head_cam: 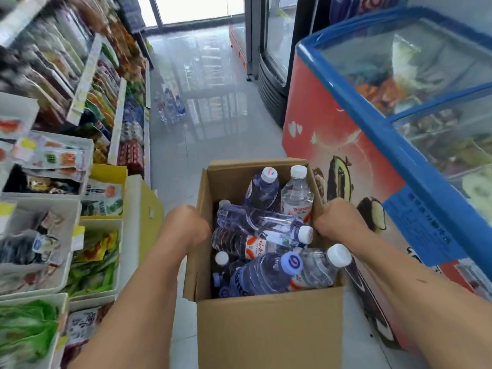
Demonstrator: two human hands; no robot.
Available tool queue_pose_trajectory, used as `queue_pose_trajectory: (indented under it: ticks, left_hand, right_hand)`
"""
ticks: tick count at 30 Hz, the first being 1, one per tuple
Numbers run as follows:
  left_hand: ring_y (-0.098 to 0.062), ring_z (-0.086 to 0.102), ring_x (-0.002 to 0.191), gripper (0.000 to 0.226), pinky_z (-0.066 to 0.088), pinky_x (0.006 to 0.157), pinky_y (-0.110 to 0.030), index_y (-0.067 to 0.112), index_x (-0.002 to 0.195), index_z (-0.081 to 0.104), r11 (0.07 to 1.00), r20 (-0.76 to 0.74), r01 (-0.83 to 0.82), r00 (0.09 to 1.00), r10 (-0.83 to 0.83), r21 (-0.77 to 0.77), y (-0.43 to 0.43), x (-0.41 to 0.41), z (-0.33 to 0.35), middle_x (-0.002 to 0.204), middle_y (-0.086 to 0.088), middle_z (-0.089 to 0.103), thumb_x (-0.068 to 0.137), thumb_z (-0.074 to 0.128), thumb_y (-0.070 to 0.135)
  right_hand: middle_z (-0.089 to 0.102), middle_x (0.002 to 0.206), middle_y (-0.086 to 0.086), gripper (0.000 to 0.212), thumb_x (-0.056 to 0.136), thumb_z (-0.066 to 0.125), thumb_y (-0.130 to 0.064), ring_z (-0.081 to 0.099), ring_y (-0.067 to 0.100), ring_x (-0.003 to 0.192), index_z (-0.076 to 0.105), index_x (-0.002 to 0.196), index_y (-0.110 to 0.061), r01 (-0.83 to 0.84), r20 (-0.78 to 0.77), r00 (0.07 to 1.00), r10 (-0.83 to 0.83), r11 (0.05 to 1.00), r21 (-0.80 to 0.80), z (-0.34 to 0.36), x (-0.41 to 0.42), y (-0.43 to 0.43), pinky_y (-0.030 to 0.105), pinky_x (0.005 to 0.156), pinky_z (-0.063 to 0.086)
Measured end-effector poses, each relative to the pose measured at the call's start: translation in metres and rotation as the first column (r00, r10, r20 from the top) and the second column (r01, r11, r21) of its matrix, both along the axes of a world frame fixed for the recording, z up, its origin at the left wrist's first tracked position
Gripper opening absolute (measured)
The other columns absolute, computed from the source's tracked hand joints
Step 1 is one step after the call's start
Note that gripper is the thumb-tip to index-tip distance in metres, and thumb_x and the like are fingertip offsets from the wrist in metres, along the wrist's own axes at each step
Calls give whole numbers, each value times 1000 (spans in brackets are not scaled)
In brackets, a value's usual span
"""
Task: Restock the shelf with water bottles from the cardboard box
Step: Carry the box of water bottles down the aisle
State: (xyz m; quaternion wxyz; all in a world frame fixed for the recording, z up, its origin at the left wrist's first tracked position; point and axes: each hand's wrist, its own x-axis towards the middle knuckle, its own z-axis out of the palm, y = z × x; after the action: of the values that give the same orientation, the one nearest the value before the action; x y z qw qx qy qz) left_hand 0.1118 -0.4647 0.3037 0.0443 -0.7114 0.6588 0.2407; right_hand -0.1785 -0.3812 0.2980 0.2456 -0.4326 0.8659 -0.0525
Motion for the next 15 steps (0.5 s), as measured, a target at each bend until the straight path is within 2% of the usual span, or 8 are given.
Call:
queue_pose_trajectory:
  ticks: [2, 5, 8, 11, 15]
  left_hand:
    - [-27, 52, 69, 30, 38, 55, -27, 13, 64, 46, 999, -6, -48, 999, 48, -5, -26, -6, 0, 71, -5, 50, 81, 70, 16]
    - [-17, 47, 57, 26, 31, 44, -24, 12, 66, 49, 994, -25, -107, 994, 107, -4, -69, -12, 2, 67, -3, 48, 82, 69, 14]
    - [-24, 57, 65, 16, 36, 46, -25, 7, 73, 56, 989, -51, -147, 988, 147, 5, -119, -18, 2, 74, -9, 57, 82, 67, 12]
    - [-37, 67, 80, 11, 42, 52, -27, 3, 78, 60, 980, -108, -200, 974, 199, 0, -174, -21, -2, 82, -15, 64, 80, 67, 10]
    - [-34, 63, 77, 12, 43, 56, -29, 7, 76, 57, 977, -122, -213, 970, 210, -7, -248, -30, -3, 78, -11, 61, 80, 67, 11]
  right_hand:
    - [55, 61, 5, 20, 78, 63, -16, 54, 19, 55, 52, 62, -10, -23, 3, 1000, 23, 1000, -5, 0, -7, -37, 24, 43, 31]
    - [59, 67, 8, 18, 80, 62, -16, 53, 20, 56, 55, 65, -9, -75, -19, 997, 75, 997, 4, 2, -16, -93, 25, 43, 31]
    - [58, 63, 6, 16, 79, 64, -17, 54, 19, 54, 60, 69, -6, -90, -13, 996, 90, 996, -12, 4, -25, -154, 23, 41, 30]
    - [57, 56, 6, 19, 75, 66, -13, 53, 20, 50, 58, 59, -7, -101, -4, 995, 101, 994, -43, 1, -30, -216, 23, 41, 29]
    - [57, 54, 7, 23, 74, 67, -12, 54, 21, 49, 57, 53, -7, -85, -21, 996, 84, 995, -54, -5, -40, -295, 24, 43, 32]
